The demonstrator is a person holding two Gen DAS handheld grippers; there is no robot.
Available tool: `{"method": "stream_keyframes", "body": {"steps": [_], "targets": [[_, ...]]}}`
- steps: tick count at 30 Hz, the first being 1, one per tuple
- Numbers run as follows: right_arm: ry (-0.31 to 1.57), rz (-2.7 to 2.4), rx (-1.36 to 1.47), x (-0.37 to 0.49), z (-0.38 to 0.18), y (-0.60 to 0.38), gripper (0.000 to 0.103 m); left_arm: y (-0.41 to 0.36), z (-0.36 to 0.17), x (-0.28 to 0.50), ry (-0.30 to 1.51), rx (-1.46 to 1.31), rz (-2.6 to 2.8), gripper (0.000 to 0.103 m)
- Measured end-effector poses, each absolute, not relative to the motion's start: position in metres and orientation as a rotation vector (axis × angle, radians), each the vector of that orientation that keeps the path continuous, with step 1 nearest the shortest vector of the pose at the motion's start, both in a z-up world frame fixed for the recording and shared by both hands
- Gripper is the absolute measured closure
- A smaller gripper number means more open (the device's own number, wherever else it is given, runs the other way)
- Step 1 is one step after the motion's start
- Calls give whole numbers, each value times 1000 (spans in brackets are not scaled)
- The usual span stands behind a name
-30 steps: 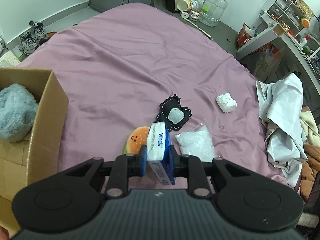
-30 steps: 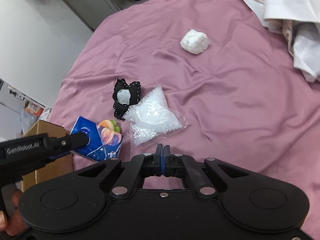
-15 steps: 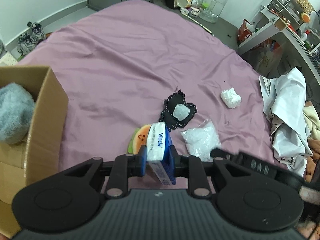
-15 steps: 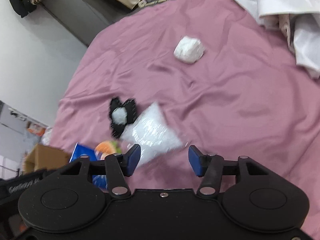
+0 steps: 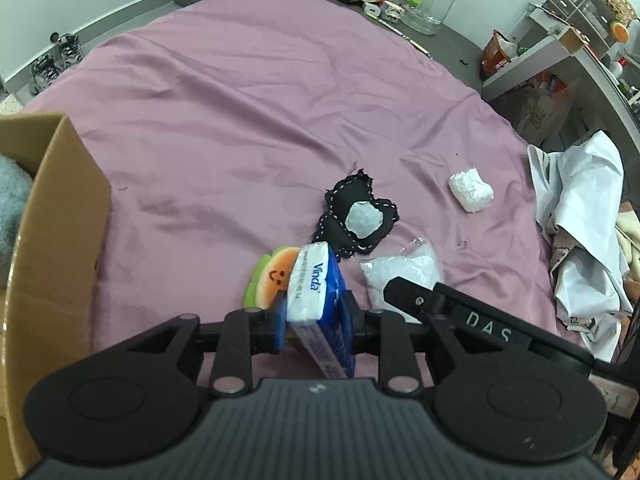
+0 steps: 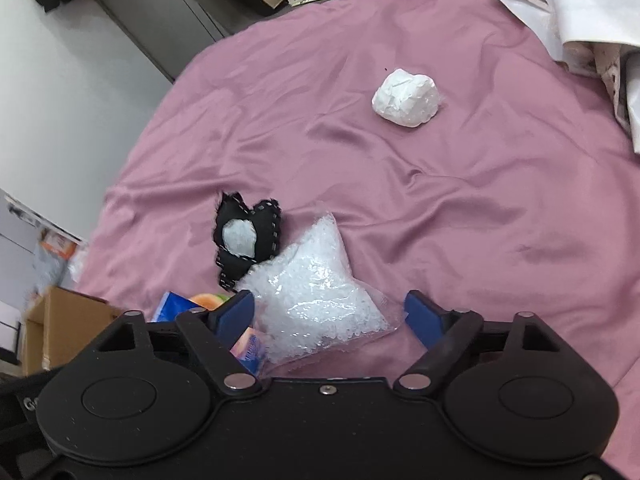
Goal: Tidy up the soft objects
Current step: 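Lift the tissue pack with the left gripper while the right gripper grasps the clear foam bag, then carry the tissue pack and foam bag with both grippers over the box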
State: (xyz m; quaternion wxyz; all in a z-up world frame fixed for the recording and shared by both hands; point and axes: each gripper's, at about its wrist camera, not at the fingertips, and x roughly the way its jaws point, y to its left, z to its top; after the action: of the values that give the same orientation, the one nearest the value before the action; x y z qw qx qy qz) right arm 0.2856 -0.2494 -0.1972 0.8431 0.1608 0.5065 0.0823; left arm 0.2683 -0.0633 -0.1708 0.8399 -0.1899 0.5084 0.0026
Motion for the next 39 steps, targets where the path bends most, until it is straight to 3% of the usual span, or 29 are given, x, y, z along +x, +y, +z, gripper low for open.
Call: {"method": "stream_keyframes", "body": {"steps": [2, 4, 6, 12, 28, 39], "targets": [[1067, 173, 332, 285, -198, -249, 27, -62, -173, 269, 1078, -422, 6, 79], [1077, 180, 303, 284, -196, -248, 46, -62, -174, 269, 1086, -441, -1, 79], [1096, 192, 312, 283, -194, -248, 55, -63, -170, 267, 1087, -455, -10, 83], [1090, 195, 315, 273, -179, -247, 69, -70, -143, 254, 1035, -429, -30, 84], [933, 315, 340, 241, -106, -233, 70, -34, -84, 223, 936, -413, 0, 84], [857, 371, 320, 222, -85, -211, 70, -4, -49, 200, 868, -352, 20, 84]]}}
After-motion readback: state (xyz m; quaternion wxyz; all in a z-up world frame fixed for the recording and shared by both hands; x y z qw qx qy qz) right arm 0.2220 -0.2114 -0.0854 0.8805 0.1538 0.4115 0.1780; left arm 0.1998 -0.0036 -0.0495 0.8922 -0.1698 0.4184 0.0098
